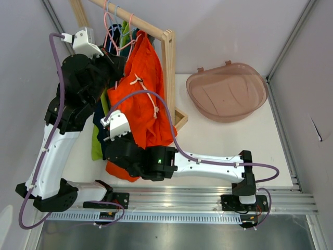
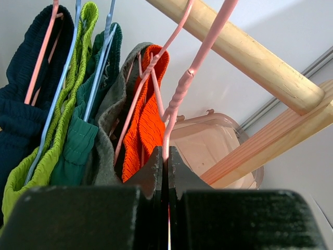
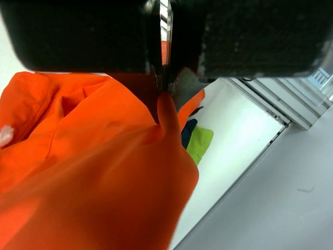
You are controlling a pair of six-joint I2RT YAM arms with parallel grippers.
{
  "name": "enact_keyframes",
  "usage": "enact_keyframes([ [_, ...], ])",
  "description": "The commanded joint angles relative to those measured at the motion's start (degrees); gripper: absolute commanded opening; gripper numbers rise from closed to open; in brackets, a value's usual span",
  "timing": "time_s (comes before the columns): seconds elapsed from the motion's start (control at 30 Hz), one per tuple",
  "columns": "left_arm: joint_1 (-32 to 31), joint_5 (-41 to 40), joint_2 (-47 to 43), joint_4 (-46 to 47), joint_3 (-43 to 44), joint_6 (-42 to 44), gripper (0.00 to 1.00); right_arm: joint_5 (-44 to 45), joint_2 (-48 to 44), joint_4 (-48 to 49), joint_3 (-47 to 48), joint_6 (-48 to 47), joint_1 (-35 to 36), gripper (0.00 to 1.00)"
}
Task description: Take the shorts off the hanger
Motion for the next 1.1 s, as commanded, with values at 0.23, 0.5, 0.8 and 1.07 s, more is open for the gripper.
enact_keyframes([
  [0.23,0.4,-1.94,1.21,4.48,9.89,3.45,0.0,5.19,-1.8,3.07,-4.58,1.76,8.62,0.0],
  [0.5,5.76,-0.28,11.42,-0.8,25.74,7.24,0.0,11.51,-2.68,-6.4,-12.84,13.53,22.43,0.0],
  [0.8,11.3,4.89,16.61,-2.81,31.28,5.22,0.0,11.52,-0.4,-11.7,-13.46,22.16,25.79,0.0],
  [1.07,10.52,19.57,-6.03,-2.74,-4.02,-1.19,0.0,17.58,-6.89,-5.94,-13.55,9.1,11.22,0.0],
])
